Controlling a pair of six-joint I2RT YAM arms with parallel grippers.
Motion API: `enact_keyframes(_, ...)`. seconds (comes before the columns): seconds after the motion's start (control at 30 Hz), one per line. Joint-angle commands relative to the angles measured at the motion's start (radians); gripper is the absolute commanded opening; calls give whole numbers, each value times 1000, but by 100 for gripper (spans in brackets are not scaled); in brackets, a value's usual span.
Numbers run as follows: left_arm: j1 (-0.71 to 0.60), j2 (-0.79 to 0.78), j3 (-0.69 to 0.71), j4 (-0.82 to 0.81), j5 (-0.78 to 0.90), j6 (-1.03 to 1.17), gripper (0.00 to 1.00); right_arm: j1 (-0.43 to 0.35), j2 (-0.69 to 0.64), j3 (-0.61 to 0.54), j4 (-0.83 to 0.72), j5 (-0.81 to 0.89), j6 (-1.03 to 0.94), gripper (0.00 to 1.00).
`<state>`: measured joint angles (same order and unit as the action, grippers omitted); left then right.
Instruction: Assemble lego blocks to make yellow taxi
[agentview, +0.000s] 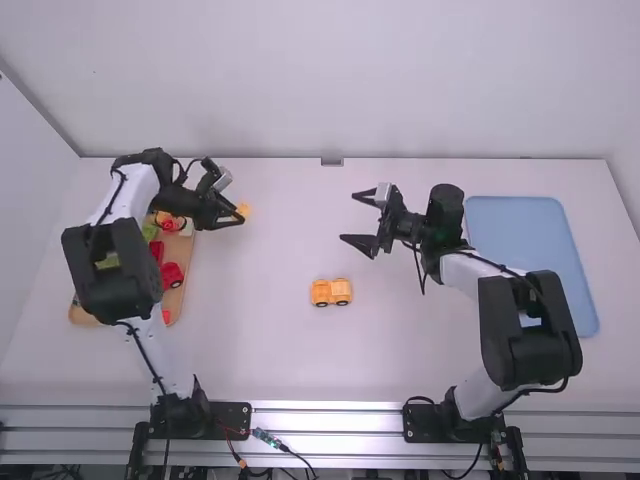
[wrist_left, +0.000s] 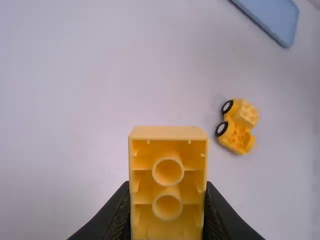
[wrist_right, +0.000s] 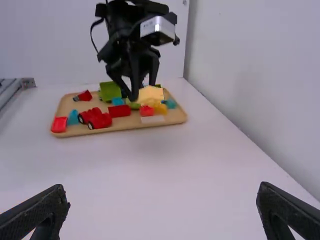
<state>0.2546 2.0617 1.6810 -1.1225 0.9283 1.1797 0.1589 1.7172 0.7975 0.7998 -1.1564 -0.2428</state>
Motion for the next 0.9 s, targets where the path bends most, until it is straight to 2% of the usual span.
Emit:
enact_keyframes(0.0,-43,-89,-58,81,-38,-71,2,16,-16,20,3,-26,56,99)
enact_keyframes(0.1,-102,-127,-118,245,-182,-285,2,30,-16,21,-1,-26,56,99)
enact_keyframes(0.2,-178,-170,-187,329,-272,-364,2,48,-16,20,-4,-25,56,99)
enact_keyframes(0.47,-324,-285,-359,473,-32,-390,2,92,-16,21,10,-25,56,99)
enact_keyframes(0.63,-372,-342,-489,674,22,-499,2,93,-15,21,35,-4,175,99)
enact_keyframes(0.87,-418,-477,-706,987,54,-669,2,58,-15,21,54,-108,328,99)
